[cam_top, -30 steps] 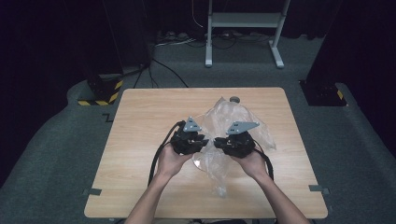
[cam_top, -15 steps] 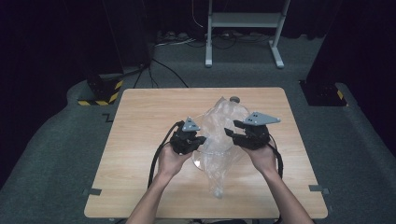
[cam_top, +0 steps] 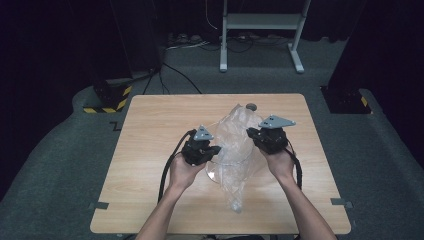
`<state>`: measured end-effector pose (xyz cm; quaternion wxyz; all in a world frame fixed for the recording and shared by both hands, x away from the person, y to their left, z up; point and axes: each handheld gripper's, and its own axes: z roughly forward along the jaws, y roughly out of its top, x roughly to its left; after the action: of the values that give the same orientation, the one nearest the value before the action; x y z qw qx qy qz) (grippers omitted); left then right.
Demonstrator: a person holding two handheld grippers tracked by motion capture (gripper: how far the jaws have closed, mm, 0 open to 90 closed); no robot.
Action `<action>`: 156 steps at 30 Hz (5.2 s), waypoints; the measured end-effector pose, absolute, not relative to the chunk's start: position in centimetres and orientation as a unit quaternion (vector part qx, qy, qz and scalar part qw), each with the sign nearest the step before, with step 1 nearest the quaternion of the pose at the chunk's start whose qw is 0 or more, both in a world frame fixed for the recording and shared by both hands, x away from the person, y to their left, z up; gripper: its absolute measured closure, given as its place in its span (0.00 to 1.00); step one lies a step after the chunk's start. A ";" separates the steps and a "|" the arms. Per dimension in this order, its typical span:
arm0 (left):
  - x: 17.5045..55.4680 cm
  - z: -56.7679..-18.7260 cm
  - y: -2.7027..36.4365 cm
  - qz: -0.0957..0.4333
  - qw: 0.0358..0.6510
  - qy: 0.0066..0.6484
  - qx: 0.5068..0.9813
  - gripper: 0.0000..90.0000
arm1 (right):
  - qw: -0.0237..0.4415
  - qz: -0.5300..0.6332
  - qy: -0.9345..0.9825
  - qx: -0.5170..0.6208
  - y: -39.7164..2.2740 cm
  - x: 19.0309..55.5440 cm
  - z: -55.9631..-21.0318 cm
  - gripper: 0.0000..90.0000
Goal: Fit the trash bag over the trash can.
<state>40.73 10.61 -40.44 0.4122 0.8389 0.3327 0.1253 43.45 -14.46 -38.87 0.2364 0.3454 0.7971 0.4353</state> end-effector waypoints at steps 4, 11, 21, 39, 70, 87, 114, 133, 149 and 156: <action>40.8 -40.4 10.8 0.121 0.422 0.338 0.832 0.87 | 0.262 0.439 0.796 0.325 -14.3 42.8 -38.2 0.99; 40.3 -39.4 11.8 0.136 0.463 0.358 0.800 0.59 | 0.241 0.428 0.826 0.274 -12.8 41.8 -38.4 1.00; 41.2 -38.6 11.7 0.157 0.465 0.378 0.785 0.58 | 0.190 0.413 0.863 0.220 -10.6 40.9 -39.6 1.00; 41.7 -39.1 10.7 0.185 0.400 0.367 0.819 1.00 | 0.249 0.466 0.799 0.287 -13.9 40.5 -37.2 0.59; 39.8 -37.7 10.7 0.216 0.465 0.339 0.789 0.53 | 0.177 0.389 0.877 0.220 -10.9 41.5 -39.1 1.00; 42.1 -39.3 10.7 0.176 0.428 0.362 0.809 0.74 | 0.117 0.416 0.869 0.241 -11.1 41.9 -40.6 0.86; 42.2 -39.2 9.6 0.207 0.375 0.346 0.835 0.76 | 0.191 0.496 0.796 0.291 -14.7 39.2 -39.7 0.64; 39.6 -37.6 10.2 0.177 0.449 0.312 0.818 0.54 | 0.176 0.477 0.820 0.263 -12.5 40.7 -39.0 1.00; 39.2 -38.8 9.2 0.167 0.391 0.313 0.849 0.75 | 0.169 0.499 0.810 0.256 -12.9 40.1 -38.6 0.76; 39.1 -38.9 9.3 0.172 0.390 0.316 0.847 0.78 | 0.222 0.496 0.789 0.287 -15.4 39.5 -37.7 0.62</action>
<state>39.15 9.34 -38.90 0.3905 0.8473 0.3163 0.1721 39.50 -15.39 -37.71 0.2216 0.2866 0.7893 0.4958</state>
